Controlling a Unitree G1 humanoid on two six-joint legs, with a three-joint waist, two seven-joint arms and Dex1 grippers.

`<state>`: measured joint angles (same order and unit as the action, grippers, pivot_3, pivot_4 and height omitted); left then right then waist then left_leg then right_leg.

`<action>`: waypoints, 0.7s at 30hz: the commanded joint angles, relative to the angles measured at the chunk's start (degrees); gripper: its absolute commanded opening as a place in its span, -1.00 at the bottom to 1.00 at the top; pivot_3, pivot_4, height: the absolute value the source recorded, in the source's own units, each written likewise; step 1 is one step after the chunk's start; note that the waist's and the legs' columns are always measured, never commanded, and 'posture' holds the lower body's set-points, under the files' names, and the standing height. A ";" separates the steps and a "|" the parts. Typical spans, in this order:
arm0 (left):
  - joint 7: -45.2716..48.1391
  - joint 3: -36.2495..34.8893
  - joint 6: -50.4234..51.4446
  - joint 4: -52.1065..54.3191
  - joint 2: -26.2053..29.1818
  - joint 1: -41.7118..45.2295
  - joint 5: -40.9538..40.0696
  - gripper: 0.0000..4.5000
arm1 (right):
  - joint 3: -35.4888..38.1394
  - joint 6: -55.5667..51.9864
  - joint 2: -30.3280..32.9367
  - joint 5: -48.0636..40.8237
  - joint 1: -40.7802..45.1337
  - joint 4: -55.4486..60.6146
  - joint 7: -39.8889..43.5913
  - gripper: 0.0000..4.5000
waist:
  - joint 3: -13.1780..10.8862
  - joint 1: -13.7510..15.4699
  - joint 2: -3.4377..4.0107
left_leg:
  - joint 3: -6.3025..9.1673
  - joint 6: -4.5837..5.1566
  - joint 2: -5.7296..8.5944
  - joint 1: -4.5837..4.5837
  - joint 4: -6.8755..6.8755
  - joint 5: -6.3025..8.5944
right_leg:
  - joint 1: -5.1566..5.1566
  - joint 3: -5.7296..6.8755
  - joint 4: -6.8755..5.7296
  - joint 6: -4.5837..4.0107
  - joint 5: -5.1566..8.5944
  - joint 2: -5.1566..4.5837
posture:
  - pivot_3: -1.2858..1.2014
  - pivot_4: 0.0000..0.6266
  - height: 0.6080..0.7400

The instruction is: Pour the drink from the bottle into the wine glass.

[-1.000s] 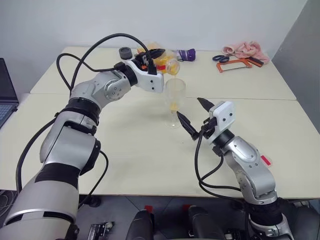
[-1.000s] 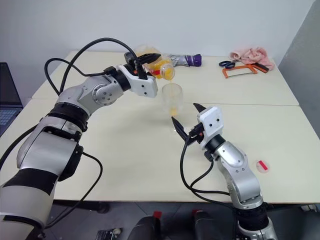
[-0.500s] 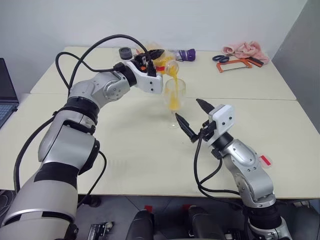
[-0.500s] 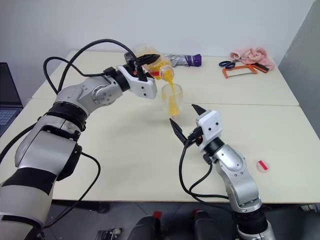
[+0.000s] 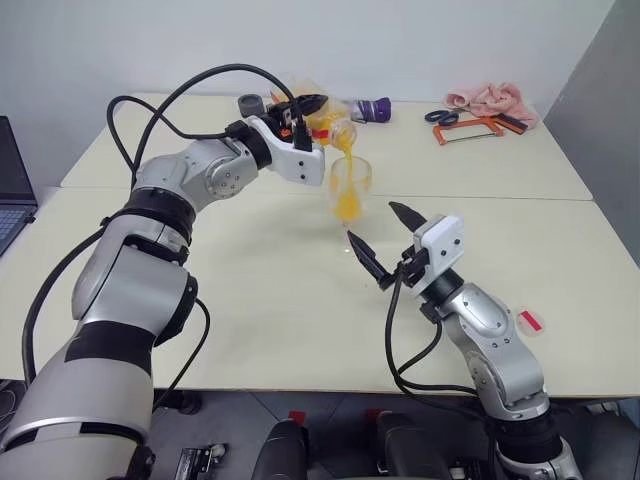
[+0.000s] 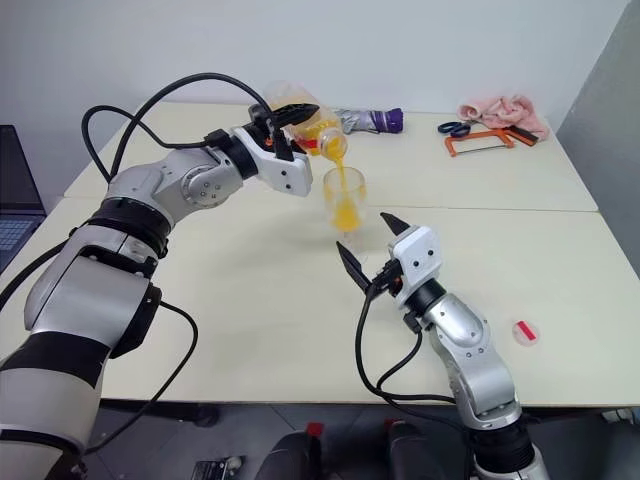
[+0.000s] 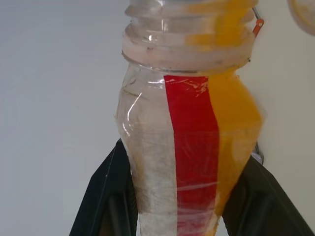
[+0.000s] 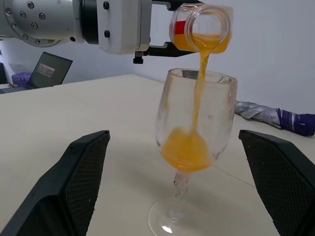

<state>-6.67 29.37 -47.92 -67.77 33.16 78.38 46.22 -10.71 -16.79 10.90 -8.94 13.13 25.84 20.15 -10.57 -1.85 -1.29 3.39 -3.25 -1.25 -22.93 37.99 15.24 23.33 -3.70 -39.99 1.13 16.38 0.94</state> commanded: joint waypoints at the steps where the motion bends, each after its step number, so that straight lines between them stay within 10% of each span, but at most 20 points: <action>1: -1.51 -0.28 -0.04 0.25 1.28 2.84 -0.04 -0.24 | -0.17 1.46 -0.40 0.14 0.20 0.94 0.05 1.00 | 0.00 0.00 0.00 | 0.00 0.00 0.00 0.00 0.00 0.00 | 0.00 0.00 0.00 0.00 0.00 0.00 | 0.03 -0.52 1.00; 21: -2.73 0.48 -0.01 -0.32 1.45 3.21 0.98 -0.24 | -0.31 1.38 -0.81 0.83 -0.82 0.88 0.21 1.00 | 0.00 0.00 0.00 | 0.00 0.00 0.00 0.00 0.01 0.00 | 0.00 0.00 -0.01 0.00 0.00 -0.01 | 0.03 -0.52 1.00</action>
<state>-8.18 30.09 -47.92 -68.34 33.68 79.10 47.44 -10.89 -16.67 10.38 -7.89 12.34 25.82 20.23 -10.57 -1.85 -1.29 3.38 -3.26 -1.24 -22.93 38.00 15.24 23.33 -3.70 -40.00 1.13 16.38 0.93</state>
